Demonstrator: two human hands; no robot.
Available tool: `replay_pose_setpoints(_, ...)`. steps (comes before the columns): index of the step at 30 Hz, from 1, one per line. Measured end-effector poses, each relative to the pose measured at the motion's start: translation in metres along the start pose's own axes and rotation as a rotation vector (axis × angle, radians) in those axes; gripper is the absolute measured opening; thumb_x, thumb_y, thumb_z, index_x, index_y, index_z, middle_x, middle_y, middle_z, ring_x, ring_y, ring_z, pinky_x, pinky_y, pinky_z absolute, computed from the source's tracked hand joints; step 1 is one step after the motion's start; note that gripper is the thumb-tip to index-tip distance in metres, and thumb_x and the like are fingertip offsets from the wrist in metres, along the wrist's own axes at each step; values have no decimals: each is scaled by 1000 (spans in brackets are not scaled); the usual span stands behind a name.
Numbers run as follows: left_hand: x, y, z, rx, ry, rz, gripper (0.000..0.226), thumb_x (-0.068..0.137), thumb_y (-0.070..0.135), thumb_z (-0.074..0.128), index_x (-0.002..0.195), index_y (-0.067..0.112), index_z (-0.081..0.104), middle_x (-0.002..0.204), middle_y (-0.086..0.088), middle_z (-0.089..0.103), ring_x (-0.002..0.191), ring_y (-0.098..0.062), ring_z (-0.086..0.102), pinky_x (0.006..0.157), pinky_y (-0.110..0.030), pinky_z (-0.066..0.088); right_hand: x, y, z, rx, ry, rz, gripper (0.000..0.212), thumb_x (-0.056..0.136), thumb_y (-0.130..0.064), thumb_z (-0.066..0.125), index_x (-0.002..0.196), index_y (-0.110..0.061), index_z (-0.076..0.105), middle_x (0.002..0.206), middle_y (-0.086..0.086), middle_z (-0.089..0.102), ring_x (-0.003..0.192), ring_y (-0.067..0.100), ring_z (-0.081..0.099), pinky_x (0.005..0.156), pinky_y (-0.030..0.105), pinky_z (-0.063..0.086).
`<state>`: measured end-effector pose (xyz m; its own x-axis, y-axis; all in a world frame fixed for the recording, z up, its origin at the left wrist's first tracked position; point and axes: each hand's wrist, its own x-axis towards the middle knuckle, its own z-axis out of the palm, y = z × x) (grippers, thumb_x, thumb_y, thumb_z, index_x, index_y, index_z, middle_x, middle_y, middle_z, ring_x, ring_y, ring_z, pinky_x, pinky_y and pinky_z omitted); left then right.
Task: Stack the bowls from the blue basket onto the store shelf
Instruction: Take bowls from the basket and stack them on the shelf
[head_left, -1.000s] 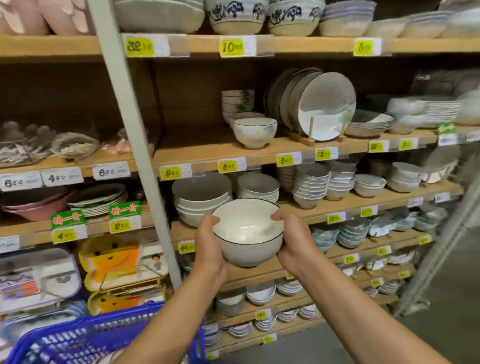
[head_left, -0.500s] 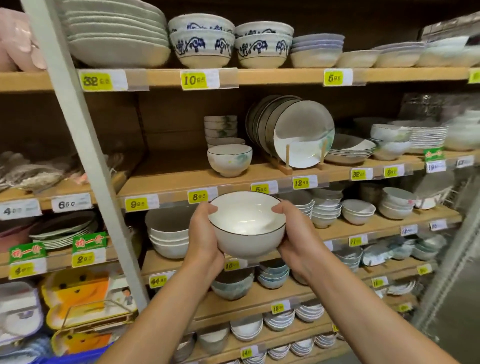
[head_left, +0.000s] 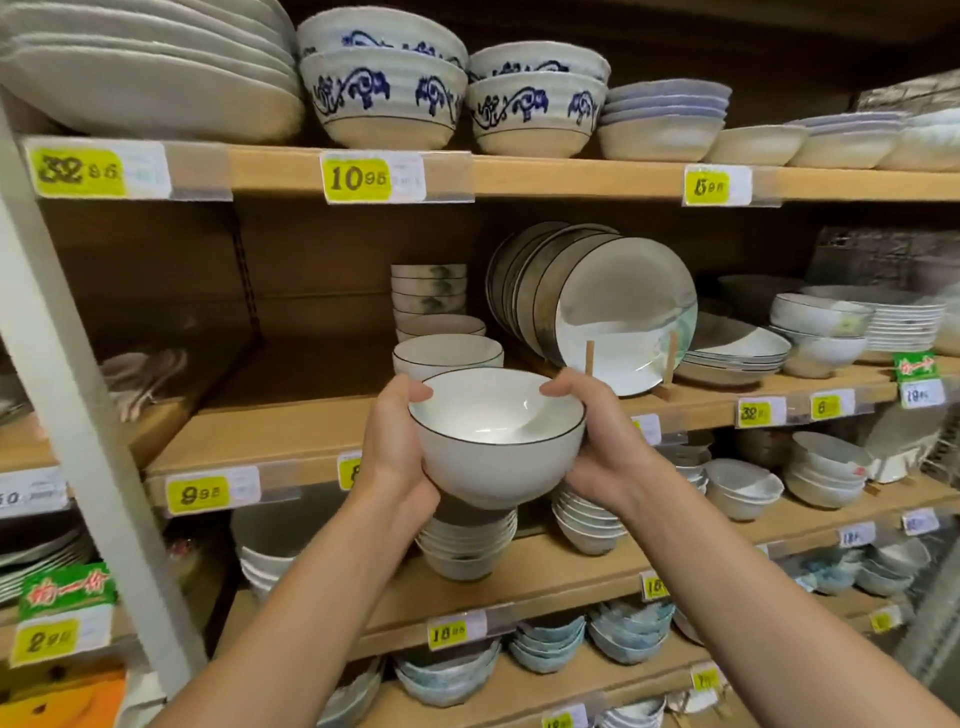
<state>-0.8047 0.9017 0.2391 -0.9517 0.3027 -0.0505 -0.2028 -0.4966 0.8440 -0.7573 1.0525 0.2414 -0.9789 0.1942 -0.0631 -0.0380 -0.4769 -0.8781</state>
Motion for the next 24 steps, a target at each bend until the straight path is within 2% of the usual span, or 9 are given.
replay_pose_setpoints(4,22,7,1,34,-40,-44,33,79,20,45,103,17,68,81,-8,76,66,-27,72,52,-34,56,23,-8,0,-6,-31,64,58,65,-15,48,120,-3,64,108,18,70,85,32,68,67,34,57)
replay_pose_setpoints(8,30,9,5,61,-6,-17,28,85,24,46,105,19,66,82,-7,76,80,-28,69,59,-35,57,40,-12,3,-6,62,52,56,71,-14,46,123,-4,61,109,16,70,86,34,64,62,34,55)
replay_pose_setpoints(11,13,-5,6,45,21,184,28,89,38,50,107,24,68,101,-1,75,95,-19,70,67,-34,58,45,-16,7,51,77,26,54,75,-13,45,127,-3,58,116,18,68,93,36,63,68,35,53)
replay_pose_setpoints(14,-14,-23,20,94,-30,339,70,68,55,70,132,33,51,118,7,67,104,-11,67,80,-33,57,43,-17,8,93,75,-31,34,79,-15,49,108,-9,65,93,13,73,81,32,66,68,39,55)
replay_pose_setpoints(16,-12,-25,30,101,50,361,82,58,51,76,133,37,46,117,8,67,103,-12,68,82,-37,57,41,-12,10,66,37,-84,23,83,-20,51,98,-15,68,85,10,75,80,27,70,70,44,58)
replay_pose_setpoints(19,-2,-11,34,114,163,340,49,70,40,59,118,30,60,110,-3,70,102,-27,67,70,-42,51,40,-11,8,6,-74,-166,22,83,-27,54,98,-26,71,97,1,75,97,23,68,81,44,58)
replay_pose_setpoints(21,4,-3,30,83,194,308,28,79,34,49,95,28,71,92,-5,75,84,-27,71,57,-38,51,45,-21,5,-60,-180,-140,33,74,-31,57,103,-29,71,105,-2,73,102,21,65,79,39,55)
replay_pose_setpoints(23,10,0,27,73,193,284,30,82,32,43,84,24,73,81,-4,76,66,-21,72,52,-32,53,56,-32,1,-56,-284,-36,35,73,-27,55,102,-23,72,99,2,73,93,23,66,75,35,55)
replay_pose_setpoints(24,12,0,28,87,185,274,32,82,33,42,86,22,73,83,-5,76,66,-22,72,56,-33,54,61,-36,-1,-26,-319,15,33,74,-24,52,100,-17,72,95,6,73,88,25,66,73,34,55)
